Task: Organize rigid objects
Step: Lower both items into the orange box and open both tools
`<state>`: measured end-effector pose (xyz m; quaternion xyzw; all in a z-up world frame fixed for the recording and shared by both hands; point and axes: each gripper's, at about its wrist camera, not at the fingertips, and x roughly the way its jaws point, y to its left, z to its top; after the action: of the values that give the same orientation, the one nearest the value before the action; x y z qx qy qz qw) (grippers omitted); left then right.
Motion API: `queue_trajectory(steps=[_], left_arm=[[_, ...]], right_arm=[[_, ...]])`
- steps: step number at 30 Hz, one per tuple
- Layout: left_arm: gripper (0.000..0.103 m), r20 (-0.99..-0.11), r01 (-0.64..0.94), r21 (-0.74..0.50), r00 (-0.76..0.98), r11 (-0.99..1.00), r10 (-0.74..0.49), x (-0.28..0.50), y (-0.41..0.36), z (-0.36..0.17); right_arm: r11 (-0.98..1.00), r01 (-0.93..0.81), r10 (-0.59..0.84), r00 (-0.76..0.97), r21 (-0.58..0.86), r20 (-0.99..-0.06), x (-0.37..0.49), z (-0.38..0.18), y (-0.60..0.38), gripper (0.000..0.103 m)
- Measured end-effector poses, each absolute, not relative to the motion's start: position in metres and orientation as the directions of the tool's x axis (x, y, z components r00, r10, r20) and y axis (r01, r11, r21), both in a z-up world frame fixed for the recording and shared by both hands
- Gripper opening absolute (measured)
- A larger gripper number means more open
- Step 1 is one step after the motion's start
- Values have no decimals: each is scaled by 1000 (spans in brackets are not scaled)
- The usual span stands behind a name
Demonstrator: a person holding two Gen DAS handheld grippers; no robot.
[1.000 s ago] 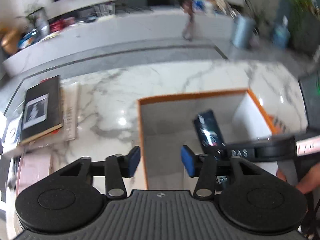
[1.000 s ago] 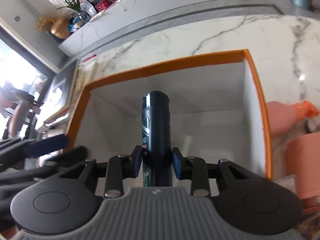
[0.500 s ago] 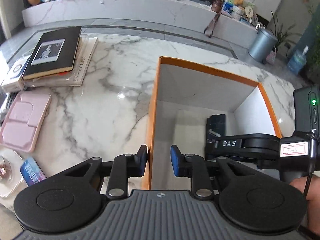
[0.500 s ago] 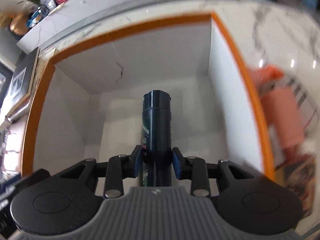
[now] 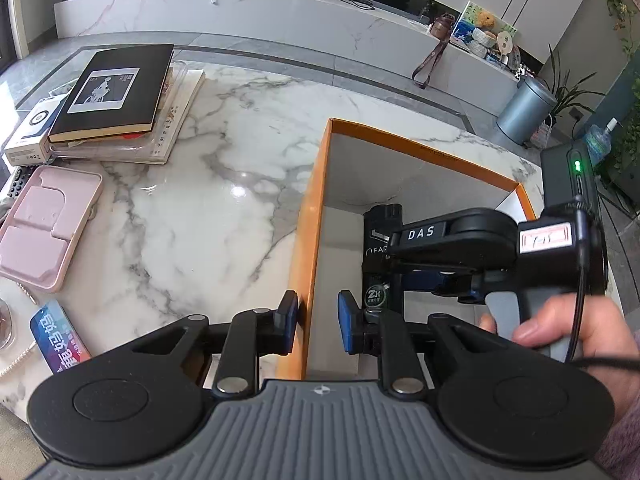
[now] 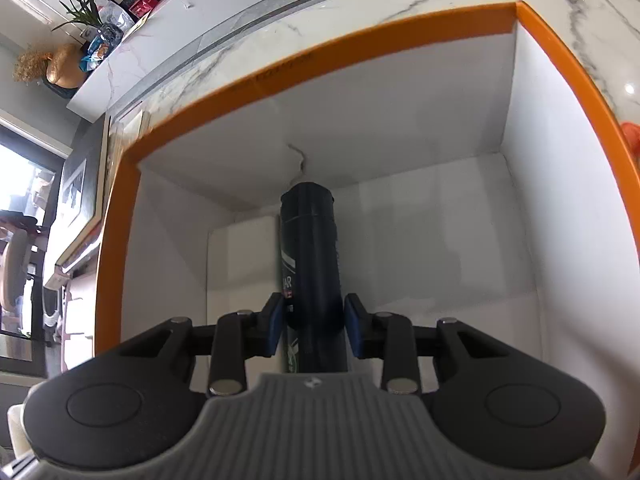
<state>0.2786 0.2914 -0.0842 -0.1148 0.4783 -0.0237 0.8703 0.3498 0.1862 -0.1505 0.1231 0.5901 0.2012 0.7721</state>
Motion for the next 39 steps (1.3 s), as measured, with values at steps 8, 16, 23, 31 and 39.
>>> queue_trajectory(steps=[8,16,23,31,39], left_arm=[[24,-827,-85,-229,543,970,-148,276,292,-85],[24,-826,-91,-222,546,971,-138,274,290,-84],[24,-826,-95,-226,547,970,-138,273,291,-84],[23,-823,-108,-233,551,966,-137,272,291,-84],[23,-826,-104,-222,549,970,-130,270,289,-84]], right_arm=[[901,-256,406,219,349,-887,348,-145,177,41],[860,-396,435,239,322,-868,337,-145,180,29],[839,-415,474,241,351,-847,345,-147,179,30],[782,-508,496,155,362,-854,301,-129,180,23],[756,-490,484,-28,434,-875,281,-153,203,13]])
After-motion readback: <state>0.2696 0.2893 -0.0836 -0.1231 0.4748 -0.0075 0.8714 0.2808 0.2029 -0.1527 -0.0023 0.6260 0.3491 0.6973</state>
